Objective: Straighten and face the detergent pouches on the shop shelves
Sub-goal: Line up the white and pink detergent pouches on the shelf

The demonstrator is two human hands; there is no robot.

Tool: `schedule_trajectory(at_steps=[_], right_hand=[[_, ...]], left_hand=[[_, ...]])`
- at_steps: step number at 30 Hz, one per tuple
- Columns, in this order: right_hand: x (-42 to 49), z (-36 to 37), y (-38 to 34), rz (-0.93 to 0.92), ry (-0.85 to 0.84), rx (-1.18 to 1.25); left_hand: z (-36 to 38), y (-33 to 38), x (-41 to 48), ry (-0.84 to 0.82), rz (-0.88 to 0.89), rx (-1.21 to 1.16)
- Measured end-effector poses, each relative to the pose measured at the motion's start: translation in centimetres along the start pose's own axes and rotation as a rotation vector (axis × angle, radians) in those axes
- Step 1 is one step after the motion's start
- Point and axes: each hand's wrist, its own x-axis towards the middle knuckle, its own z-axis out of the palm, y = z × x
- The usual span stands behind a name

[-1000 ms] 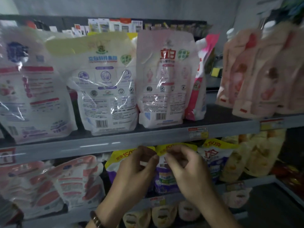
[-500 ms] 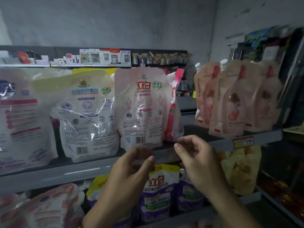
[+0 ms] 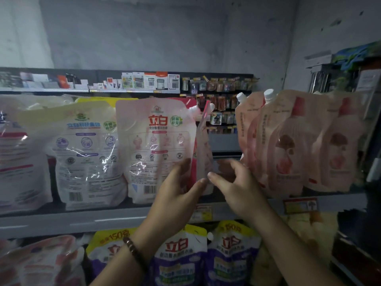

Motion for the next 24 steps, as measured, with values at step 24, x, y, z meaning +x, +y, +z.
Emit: schedule_trajectory(at_steps=[24], right_hand=[[4.9,-0.5,2.7,0.022,-0.168,0.089]], left_hand=[[6.5,-2.5,1.9,0.109,-0.057,-0.016]])
